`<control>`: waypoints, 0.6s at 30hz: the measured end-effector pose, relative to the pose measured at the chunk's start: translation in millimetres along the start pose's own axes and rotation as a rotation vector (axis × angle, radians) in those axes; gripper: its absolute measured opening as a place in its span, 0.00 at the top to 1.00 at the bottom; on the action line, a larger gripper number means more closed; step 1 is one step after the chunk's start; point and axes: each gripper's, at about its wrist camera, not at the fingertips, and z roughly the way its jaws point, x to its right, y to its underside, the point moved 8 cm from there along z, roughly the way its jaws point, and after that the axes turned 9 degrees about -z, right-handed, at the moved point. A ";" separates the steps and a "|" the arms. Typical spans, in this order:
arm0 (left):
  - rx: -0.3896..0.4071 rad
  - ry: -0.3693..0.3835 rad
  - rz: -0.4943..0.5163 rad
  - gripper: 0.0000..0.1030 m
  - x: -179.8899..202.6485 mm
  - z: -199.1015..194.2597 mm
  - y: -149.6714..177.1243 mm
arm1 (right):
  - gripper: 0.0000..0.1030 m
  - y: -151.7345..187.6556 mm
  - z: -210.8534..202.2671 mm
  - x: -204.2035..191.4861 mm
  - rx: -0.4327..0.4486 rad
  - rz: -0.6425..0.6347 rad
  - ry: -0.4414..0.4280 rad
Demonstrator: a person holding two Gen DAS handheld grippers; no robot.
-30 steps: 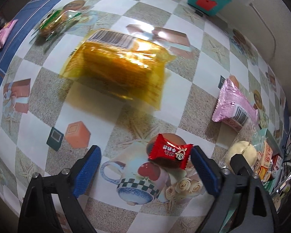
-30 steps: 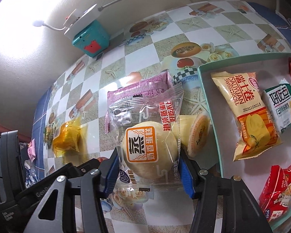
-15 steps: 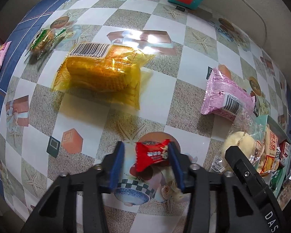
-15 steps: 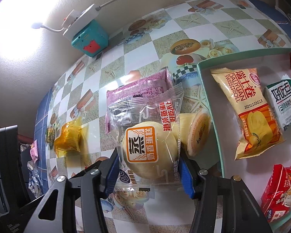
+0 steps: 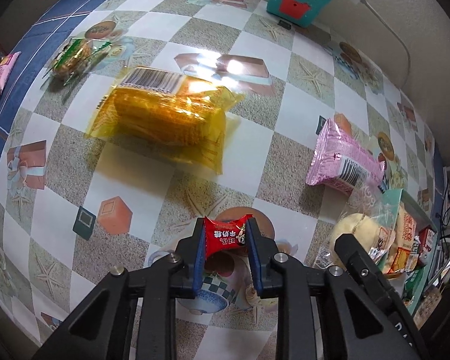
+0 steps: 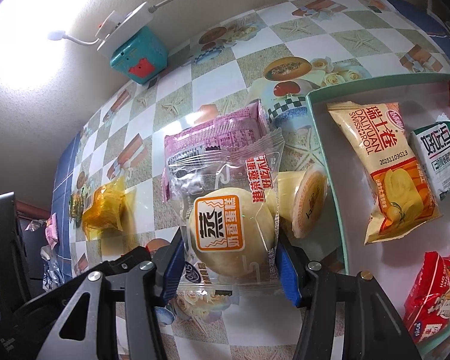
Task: Organize snacks
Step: 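Lift the bun and candy and carry them toward the tray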
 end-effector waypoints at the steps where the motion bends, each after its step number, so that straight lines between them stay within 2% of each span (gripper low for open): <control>1: 0.004 0.003 -0.007 0.74 -1.2 -1.8 -1.1 | 0.44 -0.6 -0.4 -0.1 -0.001 -0.002 0.000; 12: 0.051 0.034 -0.074 0.74 -25.1 -38.4 -9.1 | 0.44 -1.3 -20.9 -5.5 0.015 -0.017 -0.023; 15: 0.060 0.050 -0.087 0.74 -55.7 -61.5 0.1 | 0.44 0.8 -29.5 -5.4 0.014 -0.016 -0.032; 18: 0.074 0.053 -0.099 0.74 -63.7 -70.2 3.0 | 0.44 2.2 -39.8 -4.8 0.020 -0.018 -0.031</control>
